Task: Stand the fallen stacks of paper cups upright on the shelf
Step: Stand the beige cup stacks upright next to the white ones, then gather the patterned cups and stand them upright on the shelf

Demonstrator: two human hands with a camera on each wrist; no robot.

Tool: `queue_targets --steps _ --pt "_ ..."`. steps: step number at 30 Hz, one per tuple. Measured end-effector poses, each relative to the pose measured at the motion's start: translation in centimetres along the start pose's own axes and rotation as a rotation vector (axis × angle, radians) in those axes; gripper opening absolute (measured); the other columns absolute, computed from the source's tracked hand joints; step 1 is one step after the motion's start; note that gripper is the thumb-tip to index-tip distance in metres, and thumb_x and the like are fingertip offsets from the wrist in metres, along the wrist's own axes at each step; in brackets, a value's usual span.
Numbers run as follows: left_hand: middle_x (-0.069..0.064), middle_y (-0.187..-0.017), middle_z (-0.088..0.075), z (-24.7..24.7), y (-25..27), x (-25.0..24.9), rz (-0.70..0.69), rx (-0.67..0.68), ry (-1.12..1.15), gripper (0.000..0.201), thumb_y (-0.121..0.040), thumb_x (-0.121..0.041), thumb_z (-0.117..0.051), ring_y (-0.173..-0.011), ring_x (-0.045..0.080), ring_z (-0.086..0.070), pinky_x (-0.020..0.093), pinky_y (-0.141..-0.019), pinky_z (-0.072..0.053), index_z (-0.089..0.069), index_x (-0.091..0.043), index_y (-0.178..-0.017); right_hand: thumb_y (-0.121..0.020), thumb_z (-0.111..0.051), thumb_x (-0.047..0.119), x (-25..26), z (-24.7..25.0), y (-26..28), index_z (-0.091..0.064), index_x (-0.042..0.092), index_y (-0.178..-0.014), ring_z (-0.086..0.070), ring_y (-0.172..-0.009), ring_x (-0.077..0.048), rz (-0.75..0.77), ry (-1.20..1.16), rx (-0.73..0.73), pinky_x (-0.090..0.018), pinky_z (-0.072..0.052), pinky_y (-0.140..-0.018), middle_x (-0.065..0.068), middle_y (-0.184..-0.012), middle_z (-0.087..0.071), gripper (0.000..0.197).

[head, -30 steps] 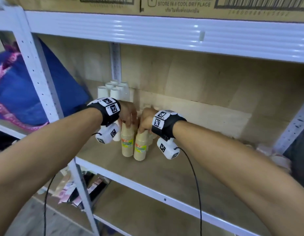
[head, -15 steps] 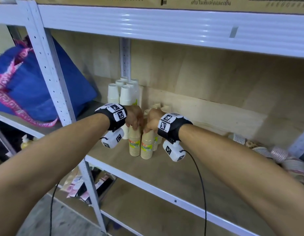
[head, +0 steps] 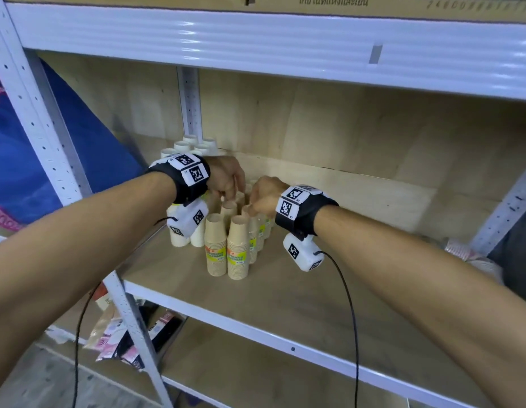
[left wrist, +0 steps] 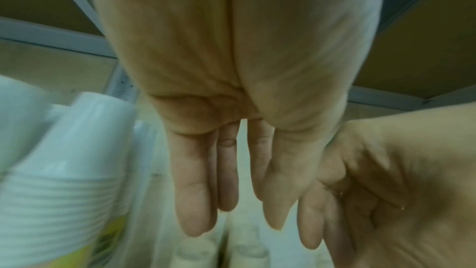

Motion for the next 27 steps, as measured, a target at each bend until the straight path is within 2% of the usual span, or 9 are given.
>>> queue_targets --steps 2,7,10,14,17,21,23,25,27 --pt "0.010 -0.088 -0.074 0.6 -0.9 -1.9 -0.030 -0.040 0.005 0.030 -0.078 0.001 -0.067 -0.072 0.025 -0.069 0.027 -0.059 -0.055 -0.069 -0.018 -0.101 -0.077 -0.078 0.024 -1.9 1.0 0.4 -0.069 0.004 -0.099 -0.065 -0.080 -0.025 -0.038 0.002 -0.035 -0.025 -0.047 -0.062 -0.006 -0.088 -0.067 0.031" --pt "0.008 -0.081 -0.070 0.1 -3.6 -7.4 -0.129 -0.068 0.001 0.028 -0.076 -0.012 -0.075 -0.065 0.020 -0.063 0.028 -0.064 -0.054 -0.069 -0.022 -0.102 -0.075 -0.078 0.027 -8.4 3.2 2.0 -0.070 0.004 -0.096 -0.070 -0.076 -0.025 -0.181 0.036 -0.085 -0.028 -0.051 -0.062 -0.011 -0.092 -0.072 0.032" --pt "0.008 -0.088 -0.071 -1.0 -5.2 -11.0 -0.191 -0.052 -0.004 0.030 -0.079 -0.013 -0.074 -0.065 0.018 -0.061 0.026 -0.061 -0.052 -0.068 -0.023 -0.107 -0.076 -0.080 0.031 -12.9 4.6 3.7 -0.069 0.006 -0.102 -0.069 -0.086 -0.025 -0.274 0.066 -0.110 -0.029 -0.053 -0.070 -0.008 -0.097 -0.070 0.038" --pt "0.002 -0.100 -0.068 -3.0 -6.8 -16.2 -0.285 -0.021 0.003 0.034 -0.079 -0.019 -0.078 -0.078 0.018 -0.063 0.026 -0.067 -0.052 -0.067 -0.024 -0.111 -0.077 -0.079 0.032 -19.4 6.5 6.8 -0.068 0.007 -0.108 -0.066 -0.095 -0.025 -0.417 0.079 -0.175 -0.031 -0.053 -0.077 -0.007 -0.106 -0.068 0.041" --pt "0.001 -0.104 -0.066 -5.0 -7.8 -20.2 -0.361 -0.002 -0.011 0.039 -0.079 -0.021 -0.079 -0.096 0.019 -0.063 0.030 -0.083 -0.052 -0.066 -0.024 -0.115 -0.078 -0.077 0.030 -24.2 7.5 9.9 -0.070 0.007 -0.104 -0.066 -0.091 -0.023 -0.502 0.102 -0.200 -0.029 -0.053 -0.072 -0.008 -0.108 -0.069 0.035" --pt "0.001 -0.110 -0.063 -8.1 -8.6 -25.7 -0.487 0.006 -0.036 0.044 -0.080 -0.021 -0.079 -0.100 0.017 -0.060 0.026 -0.082 -0.046 -0.064 -0.023 -0.121 -0.082 -0.071 0.030 -30.1 8.2 14.6 -0.057 0.010 -0.124 -0.061 -0.107 -0.026 -0.612 0.078 -0.259 -0.033 -0.053 -0.086 -0.008 -0.125 -0.058 0.049" --pt "0.000 -0.115 -0.060 -10.0 -8.9 -28.1 -0.537 0.028 -0.060 0.047 -0.080 -0.020 -0.078 -0.104 0.018 -0.059 0.028 -0.084 -0.047 -0.062 -0.024 -0.124 -0.081 -0.071 0.031 -33.0 8.4 16.9 -0.049 0.013 -0.133 -0.059 -0.111 -0.028 -0.674 0.029 -0.325 -0.034 -0.052 -0.087 -0.009 -0.129 -0.054 0.059" --pt "0.001 -0.120 -0.058 -11.9 -9.2 -30.3 -0.589 0.047 -0.091 0.049 -0.080 -0.020 -0.079 -0.107 0.019 -0.058 0.028 -0.085 -0.048 -0.061 -0.025 -0.125 -0.083 -0.070 0.028 -35.5 8.2 18.9 -0.045 0.013 -0.136 -0.056 -0.116 -0.030 -0.748 0.013 -0.363 -0.034 -0.050 -0.090 -0.011 -0.133 -0.052 0.060" --pt "0.002 -0.124 -0.057 -13.7 -9.4 -32.4 -0.642 0.064 -0.121 0.051 -0.079 -0.019 -0.078 -0.108 0.020 -0.057 0.030 -0.085 -0.048 -0.060 -0.025 -0.127 -0.082 -0.070 0.033 -37.7 7.6 20.7 -0.044 0.013 -0.134 -0.056 -0.117 -0.033 -0.830 0.002 -0.383 -0.036 -0.049 -0.093 -0.012 -0.131 -0.052 0.062"
Point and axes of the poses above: each hand's wrist, its own y-axis away from the middle knuckle, its own z-axis out of the back of the hand, x = y × z, the point moved 8 cm from there along -y, towards the middle knuckle
